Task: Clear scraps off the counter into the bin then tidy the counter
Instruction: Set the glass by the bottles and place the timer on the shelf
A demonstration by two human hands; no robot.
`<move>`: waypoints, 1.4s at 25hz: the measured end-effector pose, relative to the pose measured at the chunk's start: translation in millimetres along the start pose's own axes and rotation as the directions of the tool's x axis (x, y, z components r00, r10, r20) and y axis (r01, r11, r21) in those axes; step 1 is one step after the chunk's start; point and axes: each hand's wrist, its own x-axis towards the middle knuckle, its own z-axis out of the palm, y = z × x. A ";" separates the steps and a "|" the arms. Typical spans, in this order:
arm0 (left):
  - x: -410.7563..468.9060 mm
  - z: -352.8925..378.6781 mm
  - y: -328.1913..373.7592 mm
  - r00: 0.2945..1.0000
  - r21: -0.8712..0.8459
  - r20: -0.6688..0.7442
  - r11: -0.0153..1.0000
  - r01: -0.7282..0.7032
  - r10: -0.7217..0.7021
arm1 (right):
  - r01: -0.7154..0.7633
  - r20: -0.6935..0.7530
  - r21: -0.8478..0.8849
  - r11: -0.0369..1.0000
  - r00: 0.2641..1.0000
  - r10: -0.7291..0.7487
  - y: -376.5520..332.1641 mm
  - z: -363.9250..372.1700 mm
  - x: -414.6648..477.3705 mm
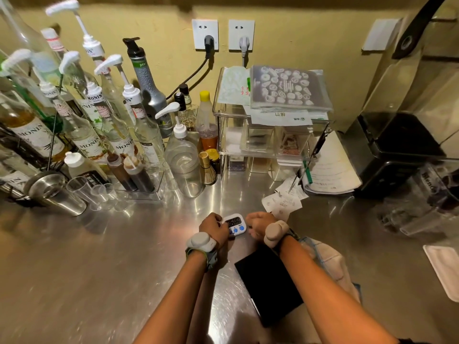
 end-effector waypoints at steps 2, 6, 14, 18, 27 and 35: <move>-1.0 3.4 -0.4 1.000 0.010 0.009 1.000 0.013 -0.013 | -0.010 0.026 0.003 1.000 1.000 0.010 4.6 4.7 -1.6; 0.1 6.1 -1.4 0.999 0.032 0.031 0.999 0.015 -0.016 | 0.016 0.024 0.026 1.000 1.000 -0.017 3.4 10.5 -2.0; 3.8 7.6 1.6 0.998 0.120 0.057 0.993 -0.009 0.003 | -0.002 0.038 0.019 1.000 0.999 0.001 3.0 7.5 -2.8; 6.0 5.8 6.0 0.995 0.128 0.094 0.991 -0.033 0.021 | -0.001 0.034 0.065 0.998 0.999 -0.001 -2.1 2.6 -8.9; 5.7 -16.8 46.8 0.983 -0.005 -0.024 0.983 -0.184 0.184 | 0.078 -0.156 0.204 0.976 0.987 -0.046 -48.3 -32.4 -45.7; -1.4 -67.4 110.5 0.885 0.113 -0.138 0.895 -0.432 0.445 | 0.260 -0.234 0.269 0.927 0.952 -0.198 -118.5 -61.3 -95.4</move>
